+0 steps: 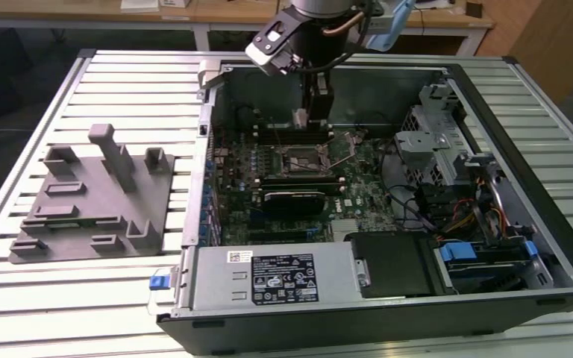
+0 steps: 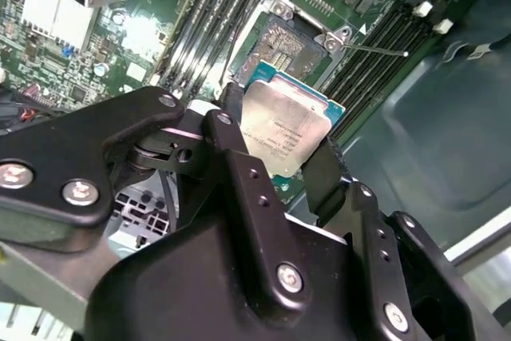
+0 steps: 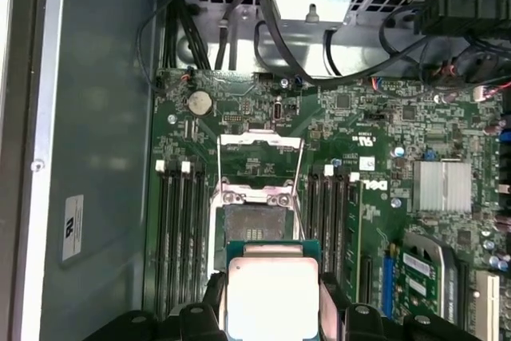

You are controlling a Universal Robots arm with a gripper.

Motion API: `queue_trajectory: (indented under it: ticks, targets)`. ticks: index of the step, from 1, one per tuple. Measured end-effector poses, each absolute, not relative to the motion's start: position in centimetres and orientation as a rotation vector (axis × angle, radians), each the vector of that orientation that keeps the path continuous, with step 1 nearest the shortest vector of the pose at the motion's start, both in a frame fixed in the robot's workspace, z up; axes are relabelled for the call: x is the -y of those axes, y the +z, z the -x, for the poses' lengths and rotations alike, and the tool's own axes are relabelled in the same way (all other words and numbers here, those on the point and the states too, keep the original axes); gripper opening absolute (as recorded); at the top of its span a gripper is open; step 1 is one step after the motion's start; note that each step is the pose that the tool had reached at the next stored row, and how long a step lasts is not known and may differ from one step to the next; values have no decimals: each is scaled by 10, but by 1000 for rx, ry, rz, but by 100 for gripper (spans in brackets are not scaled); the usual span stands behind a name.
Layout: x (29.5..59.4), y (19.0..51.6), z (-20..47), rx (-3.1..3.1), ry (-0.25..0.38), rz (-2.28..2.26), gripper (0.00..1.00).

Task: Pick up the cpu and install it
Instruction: 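Place the cpu into insertion slot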

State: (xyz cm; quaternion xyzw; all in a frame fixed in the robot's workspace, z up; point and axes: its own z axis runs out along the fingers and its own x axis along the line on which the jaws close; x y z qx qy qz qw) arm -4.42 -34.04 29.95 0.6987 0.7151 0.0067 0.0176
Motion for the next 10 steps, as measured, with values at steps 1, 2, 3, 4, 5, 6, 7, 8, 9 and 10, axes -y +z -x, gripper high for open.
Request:
queue_trajectory:
  ticks: [1,2,3,4,5,6,7,8,9,10]
  targets:
    - [340,298,44,-2222,21,-2170,54]
    - [340,296,44,-2224,21,-2169,54]
    - [340,294,44,-2225,21,-2168,54]
    - [340,292,44,-2225,21,-2168,54]
    - [339,290,44,-2225,21,-2168,54]
    - [339,289,44,-2225,21,-2168,54]
    - [339,287,44,-2225,21,-2168,54]
    - [339,285,44,-2225,21,-2168,54]
    - [339,283,44,-2225,21,-2168,54]
    - [339,281,44,-2225,21,-2168,54]
